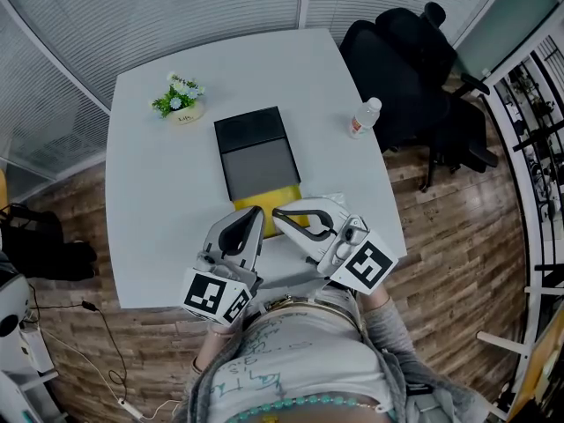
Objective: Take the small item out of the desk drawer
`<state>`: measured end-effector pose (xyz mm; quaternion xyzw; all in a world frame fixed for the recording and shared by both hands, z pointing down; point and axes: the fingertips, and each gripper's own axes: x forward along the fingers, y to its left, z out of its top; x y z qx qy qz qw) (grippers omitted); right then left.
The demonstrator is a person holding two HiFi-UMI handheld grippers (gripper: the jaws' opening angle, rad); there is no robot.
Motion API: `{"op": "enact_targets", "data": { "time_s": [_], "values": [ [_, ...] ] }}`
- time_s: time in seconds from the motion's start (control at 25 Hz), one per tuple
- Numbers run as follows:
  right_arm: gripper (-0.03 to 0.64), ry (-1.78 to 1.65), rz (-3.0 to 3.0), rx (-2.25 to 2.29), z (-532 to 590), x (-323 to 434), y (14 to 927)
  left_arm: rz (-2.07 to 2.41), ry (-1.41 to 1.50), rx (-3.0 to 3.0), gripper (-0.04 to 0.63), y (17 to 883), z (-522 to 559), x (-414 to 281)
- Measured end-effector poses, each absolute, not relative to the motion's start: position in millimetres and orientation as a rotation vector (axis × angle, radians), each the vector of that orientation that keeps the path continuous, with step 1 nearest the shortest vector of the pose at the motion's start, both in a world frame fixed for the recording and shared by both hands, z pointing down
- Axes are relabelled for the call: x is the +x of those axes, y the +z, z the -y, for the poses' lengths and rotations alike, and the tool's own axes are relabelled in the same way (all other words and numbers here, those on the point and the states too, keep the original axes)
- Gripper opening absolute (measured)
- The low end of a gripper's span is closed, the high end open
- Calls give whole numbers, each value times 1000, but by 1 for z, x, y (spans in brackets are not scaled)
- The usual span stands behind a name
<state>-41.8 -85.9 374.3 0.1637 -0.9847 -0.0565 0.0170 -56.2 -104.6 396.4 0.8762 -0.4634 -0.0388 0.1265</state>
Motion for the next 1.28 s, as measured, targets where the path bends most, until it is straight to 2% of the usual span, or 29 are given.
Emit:
{"op": "enact_targets", "data": {
  "time_s": [0.52,1.28],
  "values": [
    [3,-284,3072,656,93,-52,350,1540,-166,2567,-3,372,109,-74],
    [2,-259,2988,610,93,-55,370,1518,-147,2536,-3,383,107,-74]
  ]
}}
